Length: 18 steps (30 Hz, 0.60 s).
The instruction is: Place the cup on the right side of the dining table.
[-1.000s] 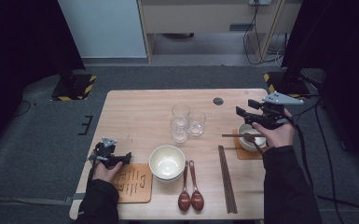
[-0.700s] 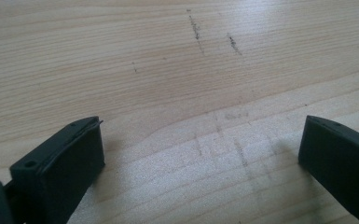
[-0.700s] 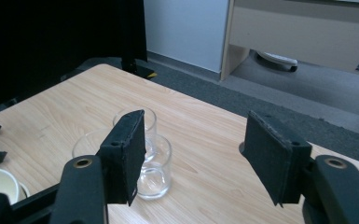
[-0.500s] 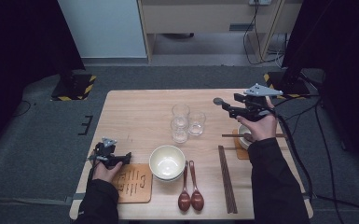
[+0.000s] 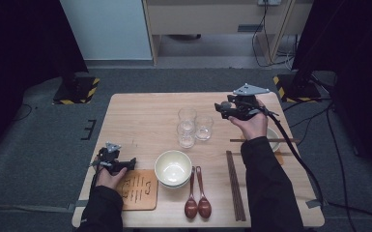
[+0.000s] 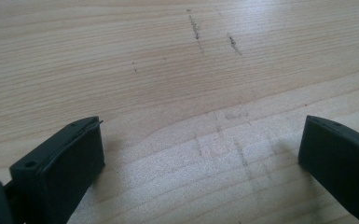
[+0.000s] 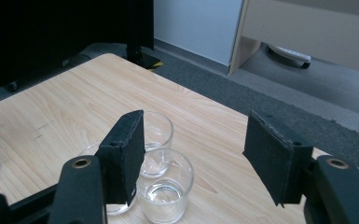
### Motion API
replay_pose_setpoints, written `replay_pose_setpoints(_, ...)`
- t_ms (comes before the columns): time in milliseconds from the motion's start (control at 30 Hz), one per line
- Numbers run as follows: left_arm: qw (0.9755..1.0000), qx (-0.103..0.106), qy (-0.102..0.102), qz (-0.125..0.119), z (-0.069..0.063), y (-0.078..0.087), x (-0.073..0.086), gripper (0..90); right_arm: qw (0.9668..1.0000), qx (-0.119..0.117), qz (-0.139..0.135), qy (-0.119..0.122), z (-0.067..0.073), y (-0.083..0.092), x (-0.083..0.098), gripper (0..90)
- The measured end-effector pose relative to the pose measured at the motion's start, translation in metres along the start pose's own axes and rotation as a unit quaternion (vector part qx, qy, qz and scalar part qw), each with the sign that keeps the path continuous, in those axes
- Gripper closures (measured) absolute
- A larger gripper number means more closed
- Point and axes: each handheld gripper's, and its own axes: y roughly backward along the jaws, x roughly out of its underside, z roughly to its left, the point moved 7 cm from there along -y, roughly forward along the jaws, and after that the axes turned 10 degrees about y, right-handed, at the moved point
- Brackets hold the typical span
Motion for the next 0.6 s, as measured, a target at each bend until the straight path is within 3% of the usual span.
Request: replay_pose_setpoints(600, 1.0000, 0.000, 0.000, 0.000, 0.000, 0.000, 0.000, 0.0, 0.9993, -0.004, 0.037, 0.000, 0.008, -0.045, 0.009, 40.4)
